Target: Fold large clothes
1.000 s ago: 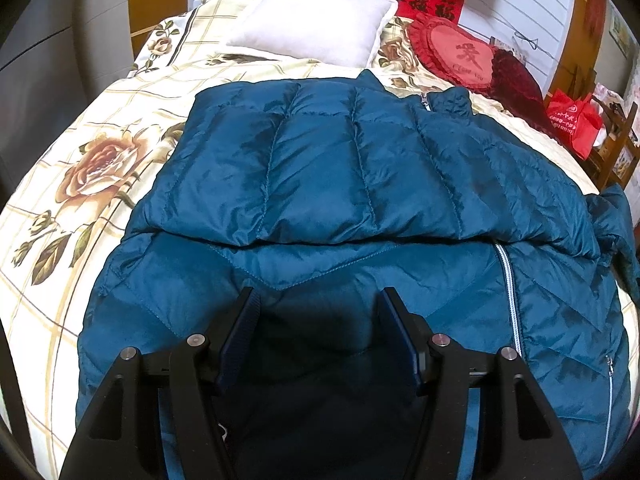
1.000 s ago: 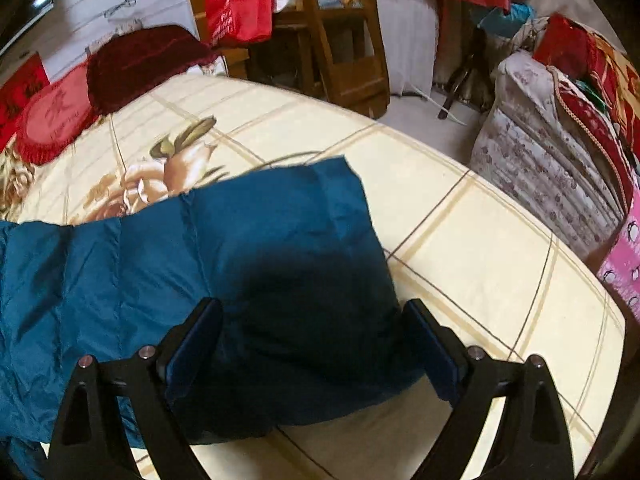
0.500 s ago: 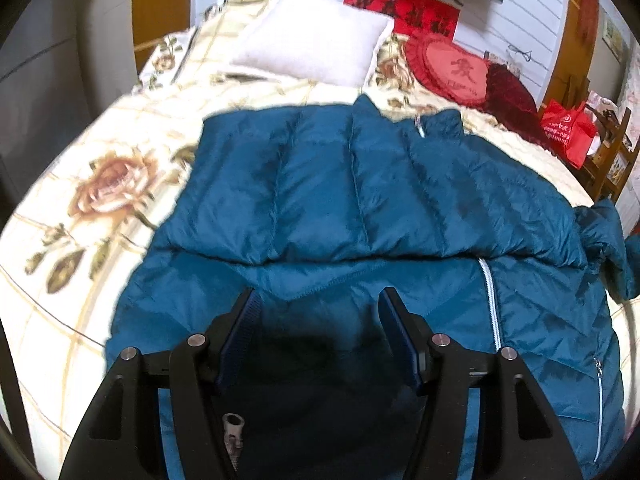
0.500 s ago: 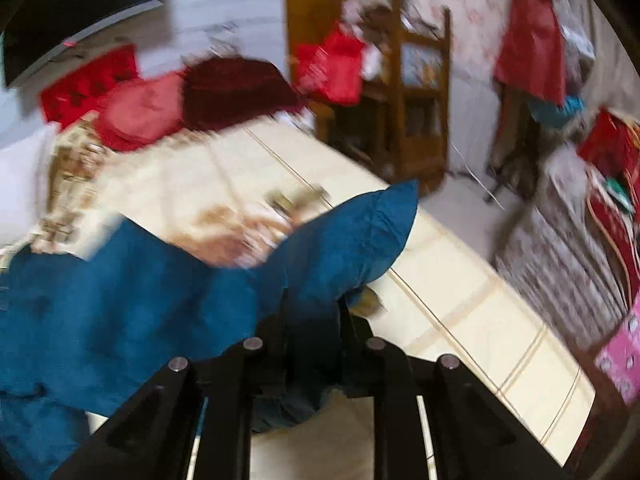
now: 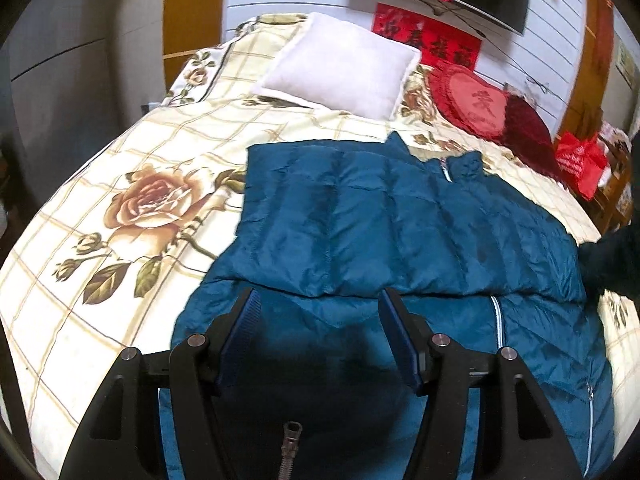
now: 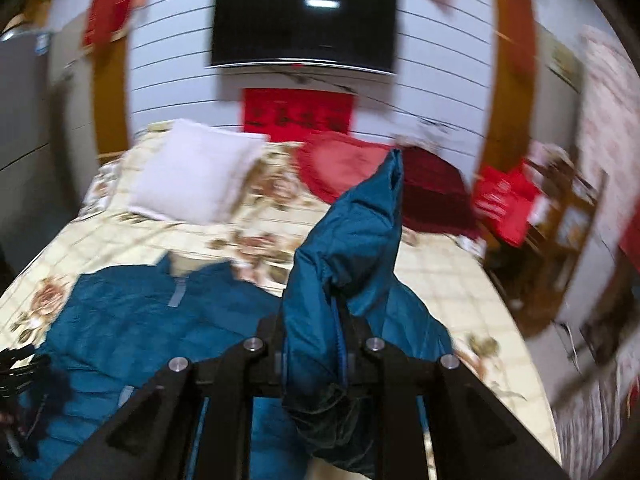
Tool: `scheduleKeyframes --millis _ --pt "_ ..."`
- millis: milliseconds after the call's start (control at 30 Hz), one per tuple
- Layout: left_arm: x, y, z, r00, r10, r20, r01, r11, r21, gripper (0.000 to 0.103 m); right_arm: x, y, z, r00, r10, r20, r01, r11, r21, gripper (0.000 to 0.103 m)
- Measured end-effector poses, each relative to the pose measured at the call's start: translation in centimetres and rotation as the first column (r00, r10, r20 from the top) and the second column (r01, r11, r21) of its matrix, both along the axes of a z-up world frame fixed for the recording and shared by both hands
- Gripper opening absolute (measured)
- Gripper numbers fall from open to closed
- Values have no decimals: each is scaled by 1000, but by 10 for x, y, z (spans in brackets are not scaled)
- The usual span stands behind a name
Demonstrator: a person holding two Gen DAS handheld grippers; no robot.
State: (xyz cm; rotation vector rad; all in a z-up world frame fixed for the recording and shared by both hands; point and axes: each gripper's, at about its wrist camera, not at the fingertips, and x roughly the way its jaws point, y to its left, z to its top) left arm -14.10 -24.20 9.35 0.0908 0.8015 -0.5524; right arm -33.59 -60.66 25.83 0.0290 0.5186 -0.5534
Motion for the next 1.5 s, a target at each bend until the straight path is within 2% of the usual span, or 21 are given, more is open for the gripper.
scheduleKeyframes --millis 167,267,467,567,633,667,700,767,800,833,900,1067,1133,1200,1300,1333,1433,1500 --pt "9 9 4 999 32 -16 -33 999 -33 74 54 37 -6 994 107 3 -107 993 47 17" --pt "13 12 4 999 46 -23 -47 998 -40 74 91 63 -19 979 202 13 -202 973 115 17" --pt "19 15 0 997 57 -50 -60 997 -47 74 161 116 -75 936 352 -22 -337 910 241 17" --pt "23 17 0 996 61 -62 -65 996 -58 74 189 141 -104 914 402 -52 -366 873 321 19" --pt "24 17 0 996 63 -66 -67 996 -59 74 207 152 -128 893 446 -65 -387 832 398 27" --pt "25 17 -1 996 63 -68 -67 996 -60 74 204 155 -135 883 466 -54 -404 814 416 44" --pt "25 17 -1 995 65 -70 -69 996 -60 74 203 160 -140 872 487 -39 -426 797 428 68" --pt "27 19 -2 994 70 -79 -75 995 -67 74 194 170 -140 860 511 -8 -457 775 437 81" --pt "28 20 -2 994 70 -85 -77 994 -74 74 190 173 -138 854 521 3 -470 767 437 81" --pt "29 20 -3 993 70 -93 -78 994 -80 74 182 173 -134 854 520 11 -474 770 427 81" --pt "30 21 -4 991 62 -117 -75 991 -108 74 162 165 -124 876 481 23 -449 798 401 81" --pt "29 21 -7 986 30 -164 -61 980 -187 74 106 135 -113 918 392 55 -381 838 391 81" --pt "25 16 -8 987 15 -161 -47 980 -193 74 88 126 -115 929 367 46 -355 851 387 81" --pt "20 12 -8 988 4 -154 -33 982 -187 74 77 122 -123 936 353 -1 -325 863 387 81" --pt "14 6 -7 990 5 -138 -28 986 -163 74 75 132 -130 920 391 -37 -352 863 364 81" --pt "13 7 -5 992 31 -122 -48 989 -138 74 77 138 -132 915 401 -43 -362 864 351 81" --pt "18 16 -2 991 106 -84 -113 991 -72 74 91 167 -140 911 402 -93 -368 893 257 75" --pt "25 24 -3 988 127 -89 -134 989 -68 74 112 184 -148 909 399 -121 -368 904 216 72"
